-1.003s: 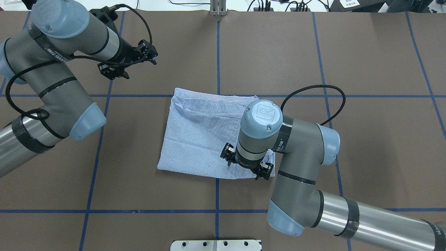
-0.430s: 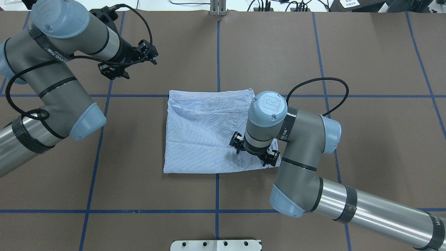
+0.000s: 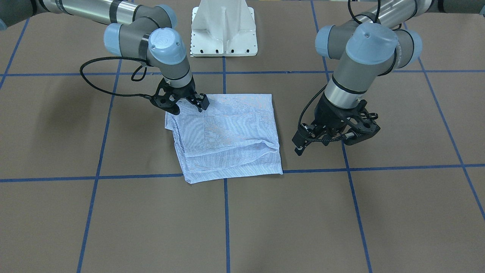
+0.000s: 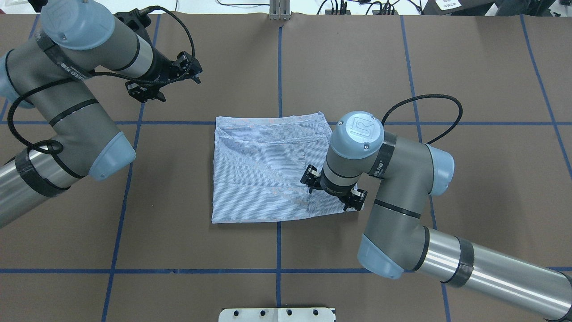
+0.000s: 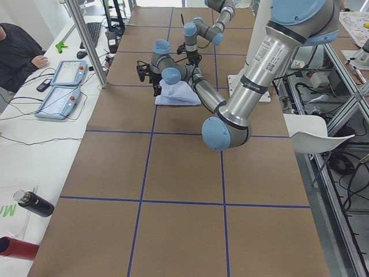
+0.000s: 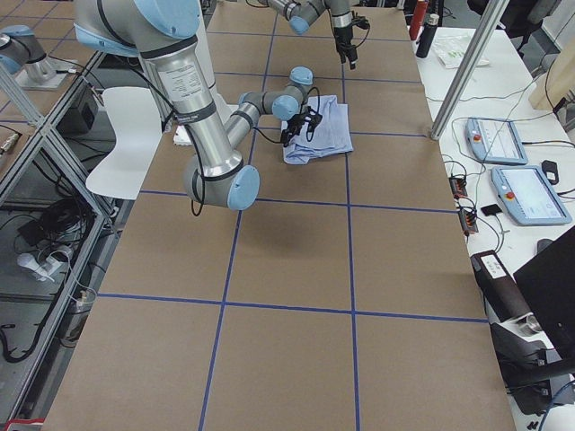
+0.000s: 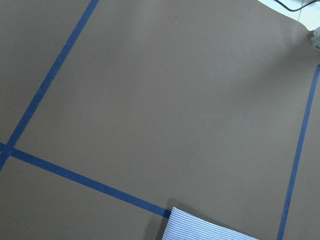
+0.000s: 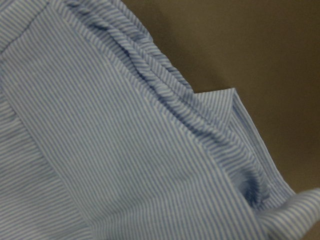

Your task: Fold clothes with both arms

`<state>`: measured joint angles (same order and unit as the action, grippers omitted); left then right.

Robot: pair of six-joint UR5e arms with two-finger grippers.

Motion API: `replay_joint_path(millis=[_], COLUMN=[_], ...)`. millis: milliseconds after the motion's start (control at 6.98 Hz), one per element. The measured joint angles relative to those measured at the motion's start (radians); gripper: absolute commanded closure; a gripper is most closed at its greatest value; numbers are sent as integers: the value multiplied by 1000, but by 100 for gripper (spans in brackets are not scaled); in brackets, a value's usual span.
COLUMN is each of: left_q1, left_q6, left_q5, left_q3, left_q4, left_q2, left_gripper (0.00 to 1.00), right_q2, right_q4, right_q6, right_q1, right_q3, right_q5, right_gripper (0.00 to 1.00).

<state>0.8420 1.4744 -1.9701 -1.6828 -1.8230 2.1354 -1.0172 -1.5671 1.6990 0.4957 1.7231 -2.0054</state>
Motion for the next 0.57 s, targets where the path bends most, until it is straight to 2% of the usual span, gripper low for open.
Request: replay_joint_path(millis=[573], left_q1=[-1], left_q6=[-4], left_q5=[0], left_q3=[-5], left_q4=[1], left_q2=[0], left_gripper=[1], right_q2=[-30], right_q4=[0], right_q6=[-36], right_q1=[62], right_q3=[65], right_q5=[-32], right_gripper=[0])
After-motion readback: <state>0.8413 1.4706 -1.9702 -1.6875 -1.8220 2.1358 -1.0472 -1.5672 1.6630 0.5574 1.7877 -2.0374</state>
